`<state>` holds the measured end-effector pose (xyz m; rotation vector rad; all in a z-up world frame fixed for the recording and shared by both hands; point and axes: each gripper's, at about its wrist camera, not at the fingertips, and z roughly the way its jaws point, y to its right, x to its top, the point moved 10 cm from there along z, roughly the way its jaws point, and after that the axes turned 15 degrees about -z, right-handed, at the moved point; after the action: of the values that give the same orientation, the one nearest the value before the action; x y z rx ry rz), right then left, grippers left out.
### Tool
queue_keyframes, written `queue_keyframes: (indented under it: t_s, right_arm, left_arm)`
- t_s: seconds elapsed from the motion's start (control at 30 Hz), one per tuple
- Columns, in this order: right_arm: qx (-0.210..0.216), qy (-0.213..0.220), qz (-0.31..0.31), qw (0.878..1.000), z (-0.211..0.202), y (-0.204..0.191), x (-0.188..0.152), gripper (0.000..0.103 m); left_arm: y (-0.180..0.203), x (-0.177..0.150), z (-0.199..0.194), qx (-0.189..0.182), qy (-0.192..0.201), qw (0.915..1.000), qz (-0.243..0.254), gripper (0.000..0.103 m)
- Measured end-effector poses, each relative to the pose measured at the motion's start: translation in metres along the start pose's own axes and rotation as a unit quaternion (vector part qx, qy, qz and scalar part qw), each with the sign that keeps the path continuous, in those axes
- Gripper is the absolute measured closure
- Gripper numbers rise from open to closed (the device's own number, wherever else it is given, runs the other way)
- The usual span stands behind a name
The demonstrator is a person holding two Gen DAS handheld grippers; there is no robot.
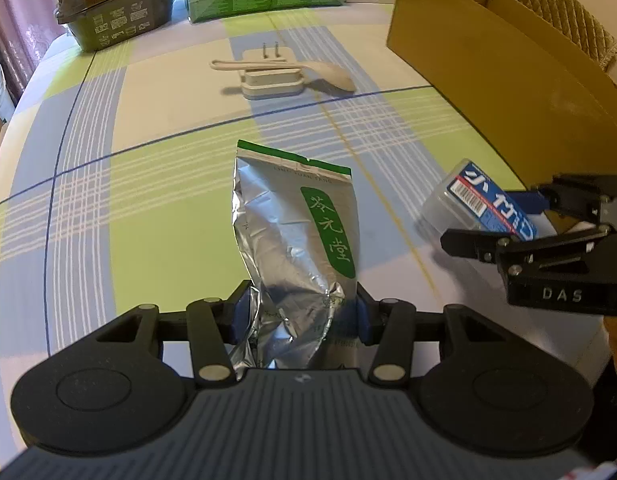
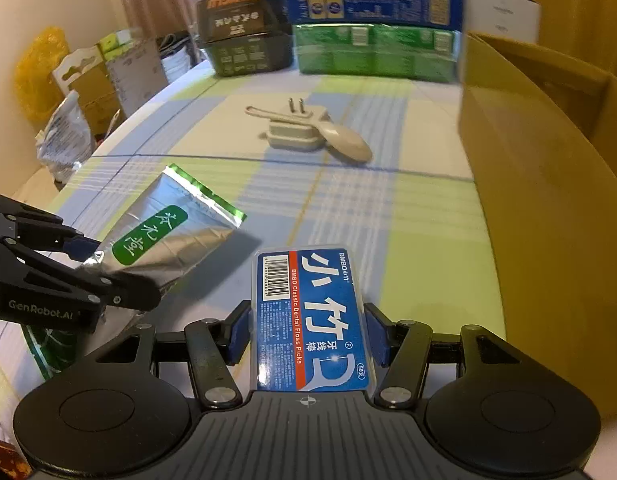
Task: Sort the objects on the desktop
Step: 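Carry the foil bag and blue box over the cardboard box with both tools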
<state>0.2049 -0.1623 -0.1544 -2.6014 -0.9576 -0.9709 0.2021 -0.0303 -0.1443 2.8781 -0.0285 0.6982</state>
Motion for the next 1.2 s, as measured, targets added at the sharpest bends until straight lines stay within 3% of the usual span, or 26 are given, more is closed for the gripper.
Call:
queue_keyframes:
  t_s: [0.23, 0.73, 1.2]
  right_arm:
    - [-0.014, 0.009, 0.033, 0.999, -0.033, 0.002, -0.017, 0.048]
    - [-0.053, 0.039, 0.042, 0.997, -0.107, 0.004, -0.019, 0.048]
    - [-0.075, 0.074, 0.051, 0.993, -0.162, 0.026, -0.012, 0.048]
  left_arm:
    - [0.024, -0.021, -0.025, -0.016, 0.008, 0.9989, -0.043, 0.059]
    - [0.068, -0.034, -0.086, -0.031, 0.045, 0.9959, -0.072, 0.059]
    - [0.111, -0.023, -0.118, -0.041, 0.072, 0.9956, -0.045, 0.059]
